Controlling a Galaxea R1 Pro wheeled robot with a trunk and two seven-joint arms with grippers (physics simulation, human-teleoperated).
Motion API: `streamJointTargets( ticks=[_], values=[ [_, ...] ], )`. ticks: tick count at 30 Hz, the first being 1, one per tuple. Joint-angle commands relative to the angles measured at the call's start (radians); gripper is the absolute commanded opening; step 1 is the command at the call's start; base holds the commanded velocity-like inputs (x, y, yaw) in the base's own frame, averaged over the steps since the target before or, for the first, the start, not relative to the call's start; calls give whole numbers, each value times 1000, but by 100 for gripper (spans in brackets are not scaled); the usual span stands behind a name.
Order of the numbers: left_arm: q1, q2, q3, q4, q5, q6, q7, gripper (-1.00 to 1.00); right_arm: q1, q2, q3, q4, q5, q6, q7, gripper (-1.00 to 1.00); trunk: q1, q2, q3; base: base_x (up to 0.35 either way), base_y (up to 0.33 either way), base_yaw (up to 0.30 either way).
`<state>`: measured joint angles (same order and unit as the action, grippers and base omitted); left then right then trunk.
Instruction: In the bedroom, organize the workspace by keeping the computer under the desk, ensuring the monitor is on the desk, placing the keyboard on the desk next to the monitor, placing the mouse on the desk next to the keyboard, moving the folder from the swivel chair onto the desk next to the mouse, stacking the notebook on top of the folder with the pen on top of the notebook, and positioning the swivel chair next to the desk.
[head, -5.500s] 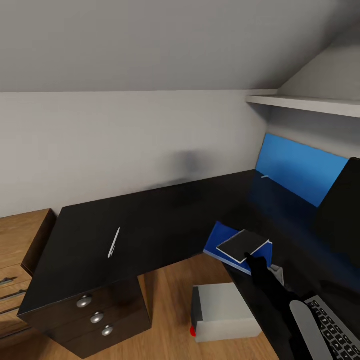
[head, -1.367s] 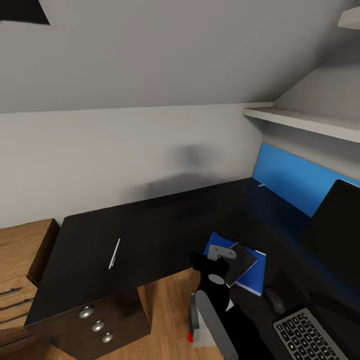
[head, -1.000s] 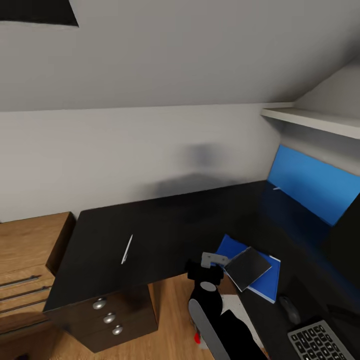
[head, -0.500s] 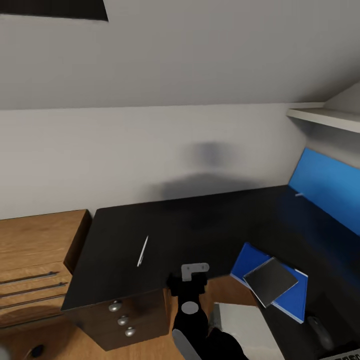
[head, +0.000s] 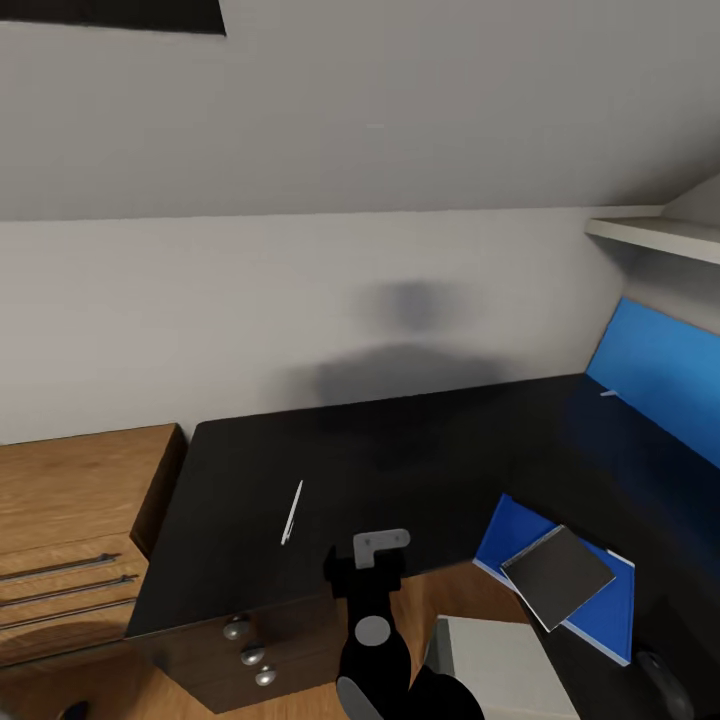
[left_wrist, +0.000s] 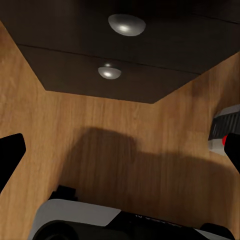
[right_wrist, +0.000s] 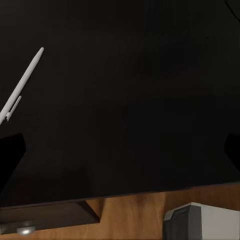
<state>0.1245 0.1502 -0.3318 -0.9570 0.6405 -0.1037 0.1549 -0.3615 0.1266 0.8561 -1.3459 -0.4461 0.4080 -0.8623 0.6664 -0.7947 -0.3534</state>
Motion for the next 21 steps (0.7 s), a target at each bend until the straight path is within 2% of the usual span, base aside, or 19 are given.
streamJointTargets(
  ticks=[1,7,19,21],
  values=[
    [0,2,-6,-2,10,-6,8,100,-1,0,2,-2,-5,2,-8,100,0,-1,-1,3,2,0],
    [0,2,-6,-1,10,-8,8,100,-1,0,6,-1,-5,-4,-9,100,0,-1,-3,1,1,113],
    [0,6,-2,0,10,-8,12,100,-1,2,9,3,-6,-5,-8,100,0,-1,-13,0,0,218],
    [0,7,36,0,10,-8,11,100,-1,2,9,4,-6,-5,-7,100,0,-1,-15,0,0,219]
  ],
)
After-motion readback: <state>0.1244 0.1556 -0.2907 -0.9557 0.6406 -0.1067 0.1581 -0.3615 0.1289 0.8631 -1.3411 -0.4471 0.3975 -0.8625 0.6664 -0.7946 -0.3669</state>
